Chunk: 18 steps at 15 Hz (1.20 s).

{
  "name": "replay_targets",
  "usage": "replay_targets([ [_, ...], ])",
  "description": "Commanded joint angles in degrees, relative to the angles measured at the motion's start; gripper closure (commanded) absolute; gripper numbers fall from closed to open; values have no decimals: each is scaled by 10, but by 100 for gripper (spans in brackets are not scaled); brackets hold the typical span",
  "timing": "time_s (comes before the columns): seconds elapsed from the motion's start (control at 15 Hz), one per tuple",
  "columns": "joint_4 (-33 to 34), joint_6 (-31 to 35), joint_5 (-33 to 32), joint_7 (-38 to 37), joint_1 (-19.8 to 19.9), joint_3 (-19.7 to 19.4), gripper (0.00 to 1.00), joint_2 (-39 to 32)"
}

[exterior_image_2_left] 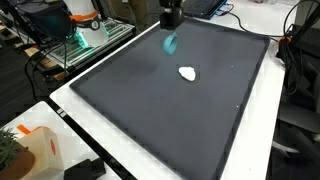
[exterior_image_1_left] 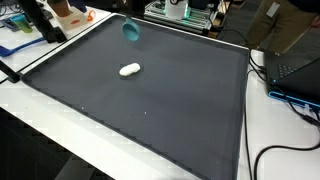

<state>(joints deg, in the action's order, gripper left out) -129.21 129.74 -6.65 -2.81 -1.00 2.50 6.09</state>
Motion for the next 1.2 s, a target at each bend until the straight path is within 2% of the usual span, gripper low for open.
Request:
replay_targets([
  [0.0,8,67,14,6,1,-8,78,-52],
  [0.07,9,77,18,5,1,-9,78,-61],
  [0.13,3,59,6,0,-1,-6,78,-46],
  [0.2,4,65,5,0,-1,-7,53,-55],
  [0.4,5,65,5,0,-1,-7,53,-55],
  [0.47,5,65,5,0,-1,-7,78,-54],
  [0.87,-1,123,17,-10,-3,-5,78,-81],
  [1.13,5,139,15,-12,-6,-4,78,-106],
])
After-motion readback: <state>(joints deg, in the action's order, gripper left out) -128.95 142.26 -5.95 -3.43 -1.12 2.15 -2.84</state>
